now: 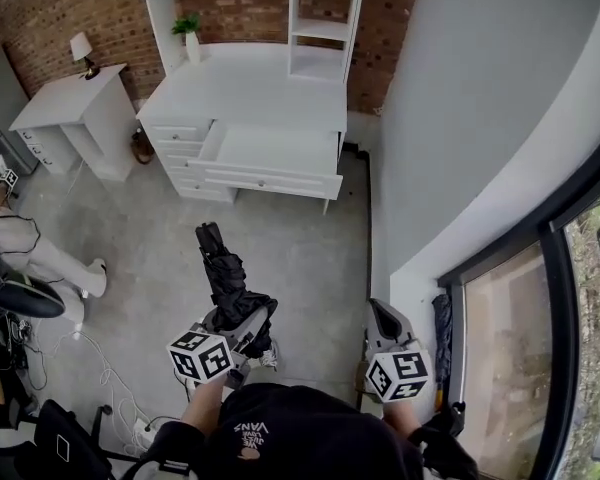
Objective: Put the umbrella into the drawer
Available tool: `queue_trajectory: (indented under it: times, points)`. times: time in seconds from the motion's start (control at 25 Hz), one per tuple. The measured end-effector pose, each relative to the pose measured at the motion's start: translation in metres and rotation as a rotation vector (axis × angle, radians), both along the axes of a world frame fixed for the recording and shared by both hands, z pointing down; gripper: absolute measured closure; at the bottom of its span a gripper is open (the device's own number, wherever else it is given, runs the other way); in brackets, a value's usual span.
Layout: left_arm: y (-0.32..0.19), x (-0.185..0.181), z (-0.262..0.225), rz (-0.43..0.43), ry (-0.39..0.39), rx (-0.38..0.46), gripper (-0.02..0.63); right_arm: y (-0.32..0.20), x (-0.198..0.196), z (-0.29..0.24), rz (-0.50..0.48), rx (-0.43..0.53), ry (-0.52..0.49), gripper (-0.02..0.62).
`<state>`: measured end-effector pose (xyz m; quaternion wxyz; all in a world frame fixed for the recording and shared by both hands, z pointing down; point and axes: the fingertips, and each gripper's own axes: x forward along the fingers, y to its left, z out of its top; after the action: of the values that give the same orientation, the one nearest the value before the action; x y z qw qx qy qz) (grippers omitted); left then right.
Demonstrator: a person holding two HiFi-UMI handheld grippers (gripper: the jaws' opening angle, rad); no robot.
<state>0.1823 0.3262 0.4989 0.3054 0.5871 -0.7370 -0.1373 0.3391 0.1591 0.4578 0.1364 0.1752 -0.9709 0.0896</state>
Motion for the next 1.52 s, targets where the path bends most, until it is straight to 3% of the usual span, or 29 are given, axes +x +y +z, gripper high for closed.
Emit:
queue_trajectory:
  times: [0.28, 0.56, 1.04, 1.52]
  points:
    - [-0.022, -0.106, -0.004, 0.058, -0.041, -0.020, 0.345, -0.021, -0.100, -0.004, 0.053, 0.001, -0.011, 0.597]
    - [-0.038, -0.175, 0.003, 0.104, -0.049, -0.045, 0.345, -0.033, -0.158, 0.004, 0.104, -0.013, -0.007, 0.597]
    - [-0.104, -0.231, 0.025, 0.114, -0.014, -0.063, 0.345, -0.101, -0.229, 0.025, 0.084, -0.039, 0.025, 0.597]
    - [-0.233, -0.307, 0.033, 0.067, -0.043, -0.083, 0.345, -0.242, -0.310, 0.036, 0.021, -0.024, 0.068, 0.597]
